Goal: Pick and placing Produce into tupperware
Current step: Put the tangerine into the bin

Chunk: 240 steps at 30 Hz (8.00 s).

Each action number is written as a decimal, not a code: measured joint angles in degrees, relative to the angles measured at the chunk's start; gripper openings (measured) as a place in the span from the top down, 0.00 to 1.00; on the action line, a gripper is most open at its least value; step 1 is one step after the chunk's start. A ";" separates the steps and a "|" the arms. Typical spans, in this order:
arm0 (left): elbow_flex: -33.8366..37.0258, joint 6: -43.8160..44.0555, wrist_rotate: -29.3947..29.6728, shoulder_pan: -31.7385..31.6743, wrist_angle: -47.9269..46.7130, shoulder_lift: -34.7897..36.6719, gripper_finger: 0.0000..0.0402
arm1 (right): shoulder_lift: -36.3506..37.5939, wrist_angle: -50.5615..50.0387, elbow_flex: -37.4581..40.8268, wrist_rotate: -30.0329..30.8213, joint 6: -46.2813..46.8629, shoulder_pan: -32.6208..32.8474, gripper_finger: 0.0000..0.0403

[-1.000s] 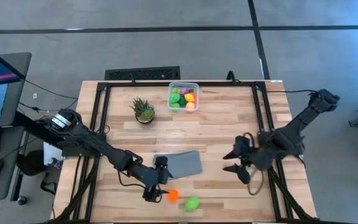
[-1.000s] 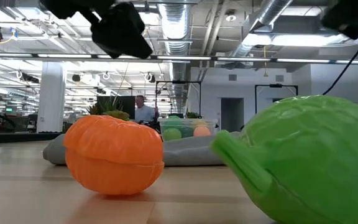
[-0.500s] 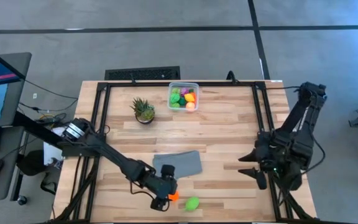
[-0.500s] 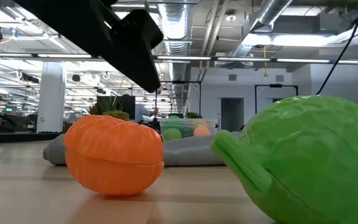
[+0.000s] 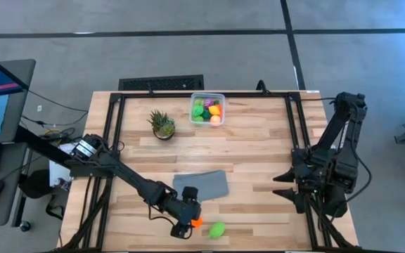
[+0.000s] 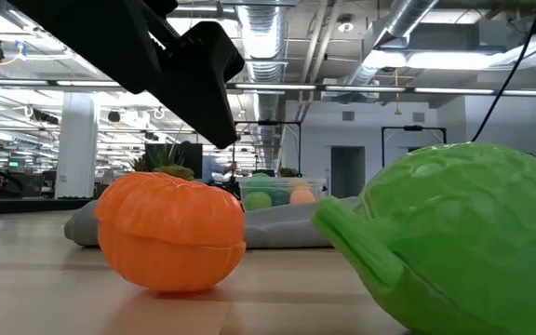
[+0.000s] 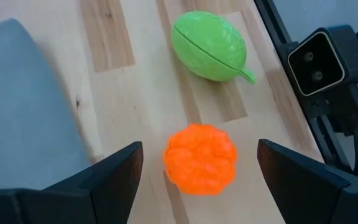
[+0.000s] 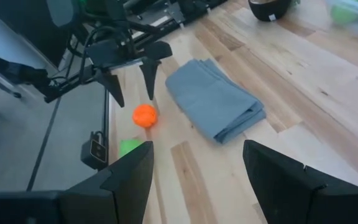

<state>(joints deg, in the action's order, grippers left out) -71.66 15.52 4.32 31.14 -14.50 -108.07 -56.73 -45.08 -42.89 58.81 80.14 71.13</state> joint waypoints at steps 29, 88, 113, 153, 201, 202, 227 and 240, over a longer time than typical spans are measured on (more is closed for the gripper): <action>0.04 -7.86 0.94 0.30 3.25 -2.69 0.24 | -0.09 -1.56 0.02 0.02 1.04 -0.06 0.33; -1.60 -12.77 -1.60 -1.91 1.97 -9.33 0.33 | -0.70 -4.21 0.07 -0.24 4.06 -1.16 0.33; -2.92 -8.00 -0.31 -2.01 2.45 -9.29 0.40 | -0.70 -4.59 0.05 -0.24 4.48 -1.16 0.33; -8.37 3.01 10.83 -4.71 -6.74 -3.60 0.40 | -0.70 -4.19 0.02 -0.44 3.98 0.10 0.33; -8.37 -8.24 27.41 -24.26 -19.89 3.83 0.40 | -0.70 -3.32 0.02 3.20 6.90 -0.16 0.33; -8.37 -8.87 27.12 -24.96 -19.23 3.94 0.40 | -0.70 -3.31 0.02 3.20 6.89 -0.39 0.33; -7.11 -23.09 9.15 -46.85 -6.47 6.60 0.40 | -0.76 -3.76 0.02 3.19 7.98 -5.41 0.33; -6.73 -22.34 -6.58 -57.90 4.97 4.99 0.40 | -0.76 -3.94 0.02 3.09 7.98 -10.12 0.33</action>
<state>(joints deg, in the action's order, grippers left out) -78.39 -6.82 -2.26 -26.75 -9.54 -103.08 -57.49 -49.01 -42.87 61.89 88.12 61.01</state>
